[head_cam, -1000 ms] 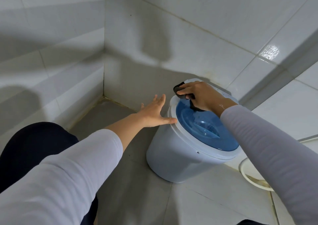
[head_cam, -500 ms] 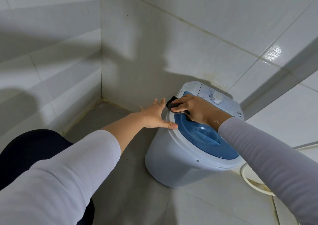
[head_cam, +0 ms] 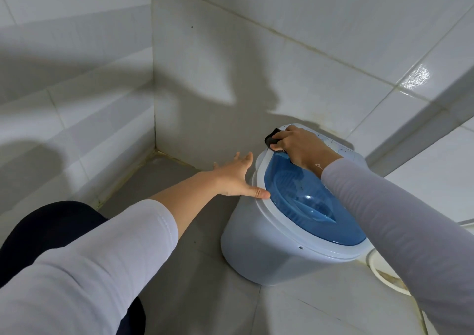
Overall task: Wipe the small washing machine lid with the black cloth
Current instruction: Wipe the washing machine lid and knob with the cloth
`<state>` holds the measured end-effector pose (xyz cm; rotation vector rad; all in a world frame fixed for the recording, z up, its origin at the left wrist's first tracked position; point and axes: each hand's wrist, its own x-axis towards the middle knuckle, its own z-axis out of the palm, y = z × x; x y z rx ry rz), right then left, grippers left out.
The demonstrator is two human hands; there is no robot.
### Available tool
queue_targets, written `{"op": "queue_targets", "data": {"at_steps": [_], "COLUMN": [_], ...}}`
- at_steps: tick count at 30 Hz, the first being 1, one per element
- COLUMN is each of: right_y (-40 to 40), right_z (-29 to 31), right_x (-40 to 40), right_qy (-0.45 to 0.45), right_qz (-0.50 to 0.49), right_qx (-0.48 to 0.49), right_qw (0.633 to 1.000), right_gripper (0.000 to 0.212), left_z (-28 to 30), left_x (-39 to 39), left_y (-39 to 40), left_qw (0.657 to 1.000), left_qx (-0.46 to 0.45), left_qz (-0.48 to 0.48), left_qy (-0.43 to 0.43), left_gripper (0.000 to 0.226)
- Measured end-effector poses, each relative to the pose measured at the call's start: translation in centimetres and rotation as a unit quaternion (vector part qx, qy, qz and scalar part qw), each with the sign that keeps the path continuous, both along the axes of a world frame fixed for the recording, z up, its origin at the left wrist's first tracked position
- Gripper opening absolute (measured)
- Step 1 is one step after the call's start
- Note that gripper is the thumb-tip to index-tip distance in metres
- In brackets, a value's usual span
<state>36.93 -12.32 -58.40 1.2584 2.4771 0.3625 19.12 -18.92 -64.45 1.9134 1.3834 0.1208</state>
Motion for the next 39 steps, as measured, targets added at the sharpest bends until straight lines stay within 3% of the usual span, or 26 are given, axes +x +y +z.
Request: {"op": "queue_targets", "data": {"at_steps": [2, 5, 8, 15, 23, 28, 39], "right_y": [0.6, 1.5, 1.6, -0.2, 0.4, 1.8, 4.8], "right_z": [0.4, 1.9, 3.2, 1.6, 0.0, -0.5, -1.1], "right_x": [0.2, 0.8, 1.1, 0.4, 1.3, 1.7, 2.6], "right_qy": [0.024, 0.155, 0.186, 0.100, 0.144, 0.171, 0.106], "right_qz": [-0.017, -0.080, -0.093, -0.022, -0.040, -0.039, -0.071], "right_qx": [0.012, 0.035, 0.022, -0.103, -0.082, -0.066, -0.015], "right_qw": [0.999, 0.984, 0.978, 0.989, 0.985, 0.982, 0.992], "right_gripper": [0.046, 0.046, 0.047, 0.037, 0.051, 0.045, 0.055], "left_z": [0.2, 0.6, 0.9, 1.2, 1.8, 2.4, 2.7], "left_x": [0.0, -0.2, 0.0, 1.2, 1.2, 1.4, 1.6], "left_y": [0.2, 1.3, 2.9, 5.9, 6.3, 6.4, 6.9], "left_qw": [1.000, 1.000, 0.999, 0.999, 1.000, 0.999, 0.994], "left_qx": [0.002, -0.005, 0.011, 0.034, -0.001, 0.007, 0.011], "left_qz": [-0.008, 0.002, 0.020, 0.023, 0.010, -0.019, -0.043], "left_qy": [0.011, -0.016, -0.023, 0.020, 0.024, 0.049, 0.098], "left_gripper": [0.115, 0.111, 0.105, 0.105, 0.107, 0.104, 0.100]}}
